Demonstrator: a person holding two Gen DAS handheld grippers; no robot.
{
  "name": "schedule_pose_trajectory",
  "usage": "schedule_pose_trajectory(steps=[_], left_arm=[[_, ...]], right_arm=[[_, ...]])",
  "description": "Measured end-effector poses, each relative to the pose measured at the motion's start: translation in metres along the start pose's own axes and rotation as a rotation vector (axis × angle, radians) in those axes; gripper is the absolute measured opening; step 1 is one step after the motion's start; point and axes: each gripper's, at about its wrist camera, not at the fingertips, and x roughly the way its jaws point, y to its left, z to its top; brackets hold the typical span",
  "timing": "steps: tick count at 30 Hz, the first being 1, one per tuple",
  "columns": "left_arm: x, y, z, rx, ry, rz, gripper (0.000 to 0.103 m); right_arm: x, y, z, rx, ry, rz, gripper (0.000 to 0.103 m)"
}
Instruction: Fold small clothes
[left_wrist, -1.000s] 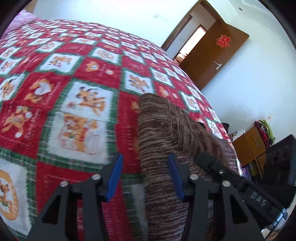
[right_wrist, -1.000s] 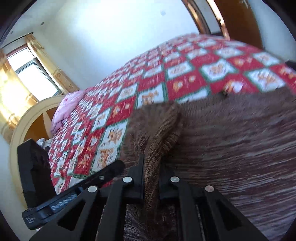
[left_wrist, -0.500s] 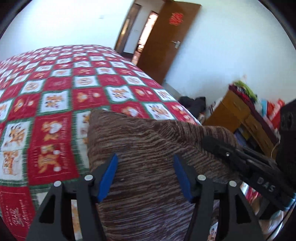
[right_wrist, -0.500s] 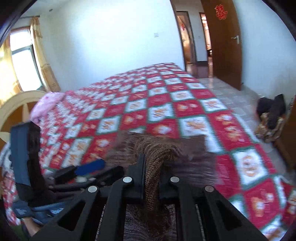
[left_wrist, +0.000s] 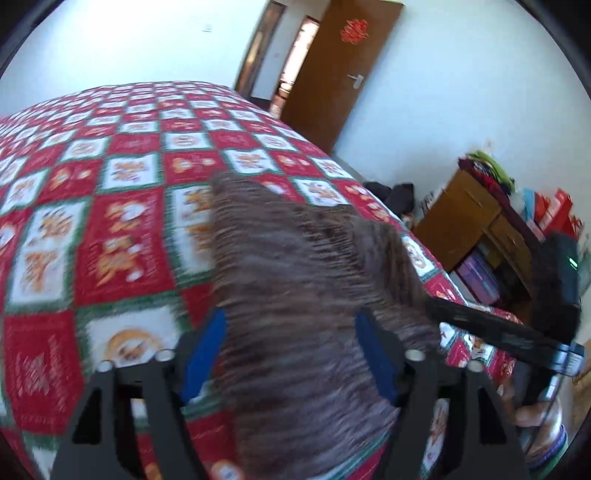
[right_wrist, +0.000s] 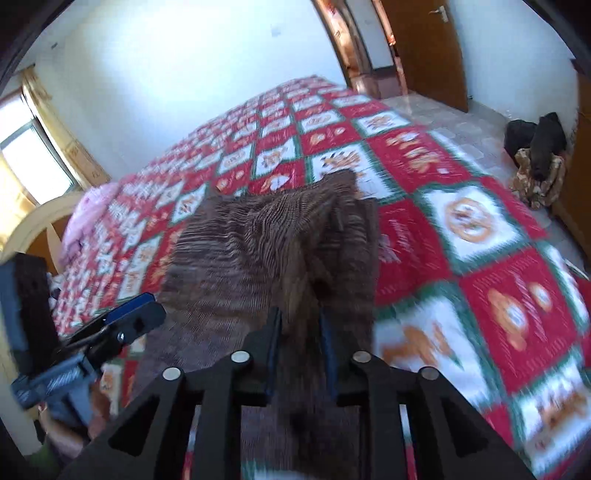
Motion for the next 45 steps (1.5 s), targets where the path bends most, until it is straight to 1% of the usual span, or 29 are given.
schedule_pose_trajectory(steps=[3,4,5,7,9,10,11,12,13,14,16,19,22,23,25,27,28,29,30,31,32,33,34,35,37,40,42,43,45], left_arm=[[-0.006,0.016,-0.011,-0.056,-0.002,0.008,0.077],[-0.007,0.02,-0.015,-0.074,0.001,0.011,0.077],[-0.005,0.024,-0.019,-0.099,0.01,0.016,0.077],[0.0,0.025,-0.025,-0.124,0.038,0.013,0.077],[0.005,0.022,-0.03,-0.121,0.07,0.018,0.077],[0.005,0.019,-0.032,-0.111,0.074,0.021,0.077],[0.003,0.017,-0.033,-0.103,0.072,0.023,0.077],[0.001,0.014,-0.033,-0.095,0.068,0.024,0.077],[-0.001,0.013,-0.033,-0.089,0.066,0.022,0.077],[-0.002,0.011,-0.032,-0.08,0.064,0.023,0.077],[-0.004,0.011,-0.029,-0.071,0.06,0.024,0.077],[-0.008,0.01,-0.022,-0.069,0.047,0.005,0.077],[-0.01,-0.003,-0.01,-0.034,0.02,0.021,0.077],[-0.008,-0.007,-0.007,-0.019,0.014,0.015,0.077],[0.0,-0.018,-0.005,0.009,0.015,-0.003,0.077],[0.015,-0.026,-0.008,0.038,0.023,0.035,0.079],[0.023,-0.028,-0.011,0.048,0.028,0.073,0.081],[0.036,-0.026,-0.018,0.06,0.043,0.144,0.087],[0.046,-0.024,-0.024,0.061,0.069,0.176,0.092],[0.053,-0.019,-0.03,0.046,0.083,0.168,0.093],[0.049,-0.018,-0.029,0.038,0.058,0.151,0.095],[0.048,-0.017,-0.028,0.038,0.059,0.134,0.1],[0.052,-0.017,-0.028,0.042,0.075,0.128,0.101],[0.053,-0.018,-0.029,0.049,0.076,0.131,0.102],[0.054,-0.019,-0.03,0.057,0.073,0.133,0.103],[0.053,-0.014,-0.03,0.041,0.066,0.111,0.103],[0.05,-0.014,-0.031,0.033,0.061,0.097,0.103],[0.05,-0.012,-0.031,0.029,0.059,0.091,0.103],[0.05,-0.016,-0.03,0.028,0.058,0.087,0.103]], right_arm=[[-0.026,-0.001,-0.016,0.021,-0.016,0.022,0.042],[-0.03,0.001,-0.022,0.023,-0.017,0.034,0.053],[-0.03,0.004,-0.024,0.016,-0.014,0.039,0.06],[-0.02,0.012,-0.032,-0.021,0.018,0.039,0.06],[-0.002,0.022,-0.038,-0.048,0.067,0.048,0.059],[0.008,0.026,-0.041,-0.06,0.095,0.036,0.049],[0.02,0.029,-0.044,-0.072,0.137,0.018,0.029],[0.027,0.031,-0.047,-0.082,0.15,-0.001,0.023],[0.027,0.033,-0.049,-0.107,0.138,-0.01,0.017],[0.024,0.033,-0.049,-0.113,0.141,0.002,0.007],[0.015,0.027,-0.049,-0.092,0.134,0.02,0.005],[-0.006,0.021,-0.05,-0.123,0.123,-0.009,0.004],[-0.013,0.014,-0.056,-0.153,0.175,-0.045,0.004],[-0.009,0.01,-0.06,-0.158,0.208,-0.065,0.004],[-0.006,0.004,-0.063,-0.147,0.219,-0.051,0.004],[-0.009,0.004,-0.058,-0.146,0.211,-0.032,0.004],[-0.012,0.004,-0.053,-0.146,0.194,-0.019,0.005],[-0.017,0.002,-0.045,-0.127,0.161,0.008,0.005],[-0.022,0.0,-0.037,-0.102,0.135,0.029,0.008],[-0.028,-0.005,-0.024,-0.06,0.091,0.057,0.017],[-0.03,-0.007,-0.017,-0.038,0.063,0.071,0.04],[-0.031,-0.01,-0.005,-0.012,0.027,0.087,0.055],[-0.028,-0.01,0.004,-0.002,0.0,0.091,0.074],[-0.022,-0.011,0.016,0.007,-0.029,0.094,0.075],[0.0,-0.014,0.038,0.033,-0.018,0.112,0.075],[0.049,-0.017,0.062,0.071,0.062,0.15,0.075],[0.079,-0.01,0.07,0.069,0.112,0.147,0.075],[0.09,-0.007,0.073,0.069,0.126,0.168,0.074],[0.111,-0.001,0.078,0.102,0.165,0.312,0.07]])
